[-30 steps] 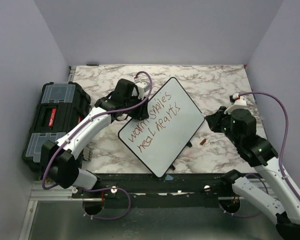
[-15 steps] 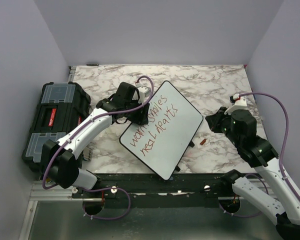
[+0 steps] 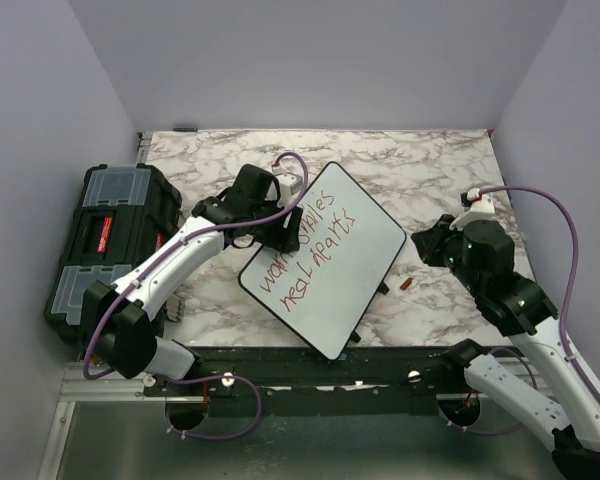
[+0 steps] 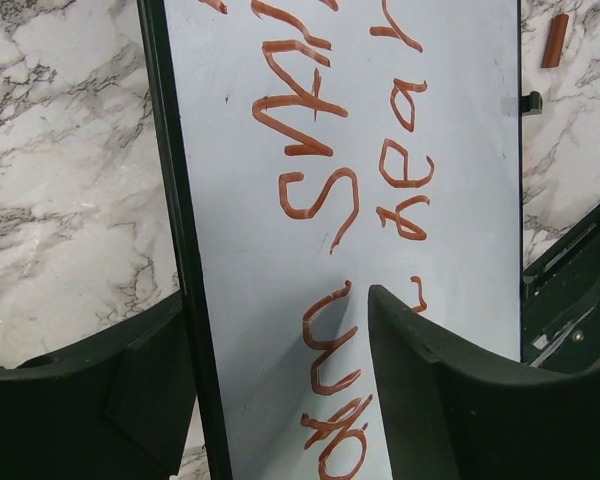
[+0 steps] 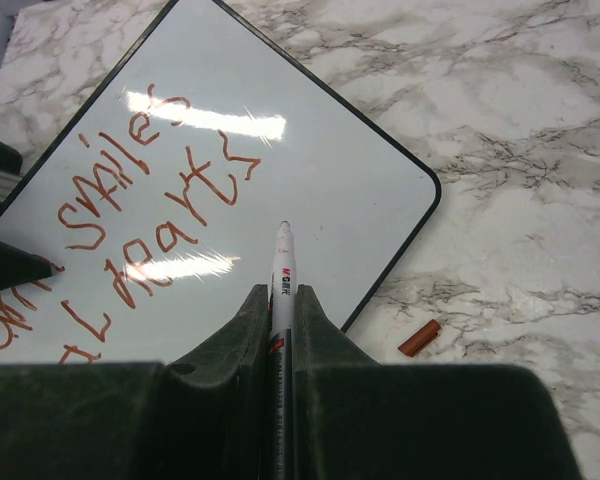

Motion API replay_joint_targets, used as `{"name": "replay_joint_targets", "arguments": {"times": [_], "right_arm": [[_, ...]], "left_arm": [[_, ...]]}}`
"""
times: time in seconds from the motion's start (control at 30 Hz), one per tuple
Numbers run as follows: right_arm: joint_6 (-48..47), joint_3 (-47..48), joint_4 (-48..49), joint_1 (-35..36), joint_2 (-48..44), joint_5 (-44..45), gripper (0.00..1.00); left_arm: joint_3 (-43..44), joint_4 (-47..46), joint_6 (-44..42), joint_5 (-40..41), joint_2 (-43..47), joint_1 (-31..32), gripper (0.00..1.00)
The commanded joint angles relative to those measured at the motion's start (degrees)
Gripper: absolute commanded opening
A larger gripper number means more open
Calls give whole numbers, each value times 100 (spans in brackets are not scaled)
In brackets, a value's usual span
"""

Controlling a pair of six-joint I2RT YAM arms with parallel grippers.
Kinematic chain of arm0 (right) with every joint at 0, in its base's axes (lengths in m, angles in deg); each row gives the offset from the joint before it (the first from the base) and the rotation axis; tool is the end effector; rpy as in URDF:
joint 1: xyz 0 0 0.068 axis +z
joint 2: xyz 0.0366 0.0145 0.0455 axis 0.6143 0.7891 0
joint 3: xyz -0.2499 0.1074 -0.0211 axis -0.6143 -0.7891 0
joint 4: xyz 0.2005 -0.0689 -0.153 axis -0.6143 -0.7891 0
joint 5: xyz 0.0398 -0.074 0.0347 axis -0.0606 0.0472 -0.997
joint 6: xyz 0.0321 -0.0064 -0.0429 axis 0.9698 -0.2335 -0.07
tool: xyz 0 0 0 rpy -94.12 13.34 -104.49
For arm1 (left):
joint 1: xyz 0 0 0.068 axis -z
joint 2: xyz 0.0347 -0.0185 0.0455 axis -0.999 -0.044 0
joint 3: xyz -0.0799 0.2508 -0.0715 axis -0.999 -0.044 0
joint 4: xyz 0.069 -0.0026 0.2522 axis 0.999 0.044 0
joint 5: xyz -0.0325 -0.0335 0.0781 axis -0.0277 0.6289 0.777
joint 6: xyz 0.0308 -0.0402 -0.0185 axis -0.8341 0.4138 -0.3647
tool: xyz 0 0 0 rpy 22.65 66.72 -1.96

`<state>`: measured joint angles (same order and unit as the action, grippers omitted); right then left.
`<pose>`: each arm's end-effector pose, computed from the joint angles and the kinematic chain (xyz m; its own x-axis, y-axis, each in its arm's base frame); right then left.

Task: Write a sentence on the whiteboard
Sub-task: Put down the whiteboard on the whiteboard stand.

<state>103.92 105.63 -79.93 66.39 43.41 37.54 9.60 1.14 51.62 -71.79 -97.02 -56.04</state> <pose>0.1302 0.0614 0.3442 -0.4182 0.2494 -0.8734 -0.1084 0.9410 0.3206 0.2525 -0.1668 0.2979 -0.7426 0.2831 -0.6070 0.5552 0.7672 -0.3213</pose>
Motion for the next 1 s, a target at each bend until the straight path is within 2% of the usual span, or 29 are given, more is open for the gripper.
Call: {"name": "replay_joint_targets", "arguments": {"times": [0.0,0.27,0.5,0.57,0.97], "right_arm": [[22,-27,-155,7,-66,56,1],[20,-3,-192,1,-102,63,1],[38,89,-219,5,-76,89,1],[39,120,-219,7,-95,123,1],[91,325,-336,6,-17,180,1]], "left_arm": [[225,142,-4,356,278,29,67],[259,71,58,537,510,-80,76],[480,212,-40,694,871,-145,76],[559,285,-66,640,966,-138,82],[875,344,-95,742,1844,-112,83]]}}
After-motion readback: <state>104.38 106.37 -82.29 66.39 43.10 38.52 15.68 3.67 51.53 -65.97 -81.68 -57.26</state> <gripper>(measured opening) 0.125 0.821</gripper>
